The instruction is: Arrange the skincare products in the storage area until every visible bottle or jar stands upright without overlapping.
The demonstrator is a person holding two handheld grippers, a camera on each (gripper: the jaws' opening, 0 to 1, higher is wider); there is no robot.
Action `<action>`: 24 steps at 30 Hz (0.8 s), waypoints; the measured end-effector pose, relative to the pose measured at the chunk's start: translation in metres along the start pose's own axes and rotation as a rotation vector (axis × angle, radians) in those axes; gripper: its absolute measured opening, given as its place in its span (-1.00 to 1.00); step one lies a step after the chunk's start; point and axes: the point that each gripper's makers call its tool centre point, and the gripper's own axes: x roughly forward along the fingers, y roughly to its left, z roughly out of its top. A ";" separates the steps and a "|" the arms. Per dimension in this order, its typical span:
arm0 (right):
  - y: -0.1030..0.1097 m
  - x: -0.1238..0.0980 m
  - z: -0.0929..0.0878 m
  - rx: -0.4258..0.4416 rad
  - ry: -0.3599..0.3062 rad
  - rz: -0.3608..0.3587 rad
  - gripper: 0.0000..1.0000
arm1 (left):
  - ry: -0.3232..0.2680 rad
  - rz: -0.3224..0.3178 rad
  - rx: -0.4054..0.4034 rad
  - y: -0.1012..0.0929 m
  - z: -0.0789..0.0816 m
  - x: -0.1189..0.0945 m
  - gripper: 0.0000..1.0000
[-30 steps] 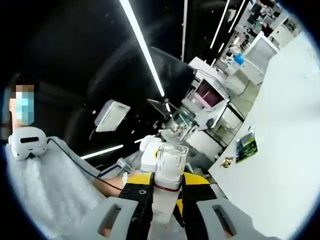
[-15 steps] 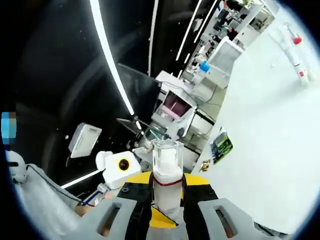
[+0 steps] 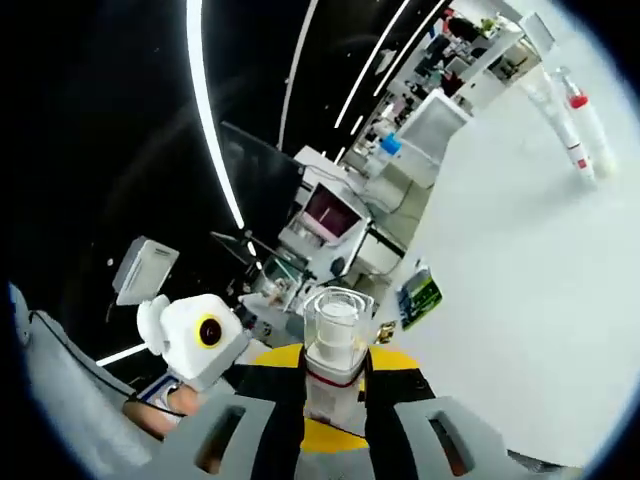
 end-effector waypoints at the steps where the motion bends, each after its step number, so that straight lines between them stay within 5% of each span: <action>1: 0.005 -0.001 0.000 -0.031 0.009 0.033 -0.71 | 0.000 -0.033 -0.008 -0.004 0.000 -0.001 -0.60; 6: 0.034 -0.009 -0.007 -0.174 0.106 0.206 -0.71 | -0.021 -0.279 -0.029 -0.036 -0.001 -0.008 -0.53; 9: 0.052 -0.016 -0.009 -0.180 0.135 0.334 -0.71 | -0.048 -0.442 -0.092 -0.061 0.004 -0.017 -0.51; 11: 0.058 -0.020 -0.009 -0.182 0.152 0.379 -0.71 | -0.065 -0.464 -0.097 -0.066 0.006 -0.019 -0.50; 15: 0.048 -0.015 -0.008 -0.187 0.164 0.318 -0.69 | -0.063 -0.372 -0.073 -0.053 0.005 -0.013 -0.52; 24: 0.019 0.006 0.015 -0.092 0.025 0.111 -0.73 | -0.116 -0.112 -0.088 -0.004 0.017 -0.006 -0.53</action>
